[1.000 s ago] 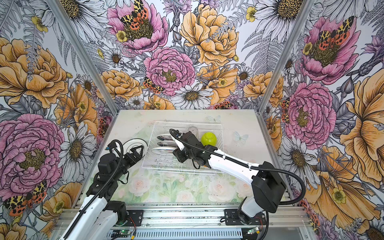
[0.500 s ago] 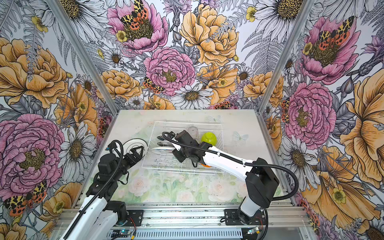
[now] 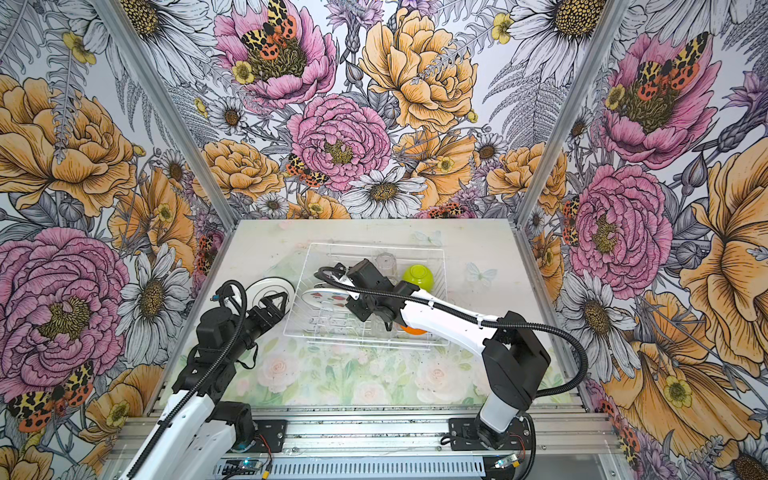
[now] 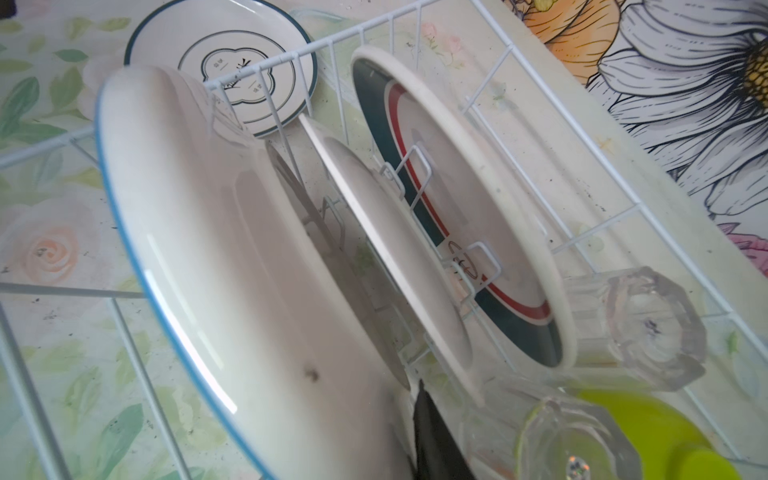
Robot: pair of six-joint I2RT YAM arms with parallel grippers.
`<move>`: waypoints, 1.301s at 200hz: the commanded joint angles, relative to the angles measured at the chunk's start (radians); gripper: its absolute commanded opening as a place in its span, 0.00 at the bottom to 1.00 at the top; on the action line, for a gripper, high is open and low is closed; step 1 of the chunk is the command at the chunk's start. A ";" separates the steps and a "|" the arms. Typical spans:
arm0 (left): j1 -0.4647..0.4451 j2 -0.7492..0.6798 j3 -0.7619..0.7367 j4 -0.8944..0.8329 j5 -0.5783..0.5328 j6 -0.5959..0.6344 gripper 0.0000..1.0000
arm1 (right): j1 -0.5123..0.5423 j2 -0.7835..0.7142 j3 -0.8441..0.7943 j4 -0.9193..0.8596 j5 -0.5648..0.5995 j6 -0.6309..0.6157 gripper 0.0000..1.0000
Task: Unload the mixed dishes from the dish rack
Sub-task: 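Lower the right gripper onto the blue-rimmed plate edge and close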
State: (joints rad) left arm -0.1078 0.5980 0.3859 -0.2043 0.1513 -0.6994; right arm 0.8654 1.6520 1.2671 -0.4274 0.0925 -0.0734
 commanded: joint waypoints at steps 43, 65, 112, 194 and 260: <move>-0.011 0.003 -0.028 0.029 0.021 -0.018 0.99 | 0.017 -0.013 0.007 -0.030 0.073 -0.001 0.06; -0.016 0.003 -0.036 0.035 0.025 -0.027 0.99 | 0.017 -0.022 0.006 -0.030 0.122 -0.013 0.00; -0.026 -0.001 -0.040 0.039 0.026 -0.030 0.99 | 0.018 -0.033 0.005 -0.031 0.203 -0.039 0.00; -0.044 0.000 -0.034 0.044 0.018 -0.038 0.99 | -0.022 -0.073 0.010 -0.018 0.262 -0.014 0.00; -0.066 0.025 -0.013 0.060 0.011 -0.043 0.99 | -0.061 -0.162 0.036 -0.003 0.209 -0.005 0.00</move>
State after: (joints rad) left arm -0.1600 0.6132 0.3592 -0.1749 0.1585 -0.7338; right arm 0.8330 1.5997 1.2652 -0.5240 0.2390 -0.1143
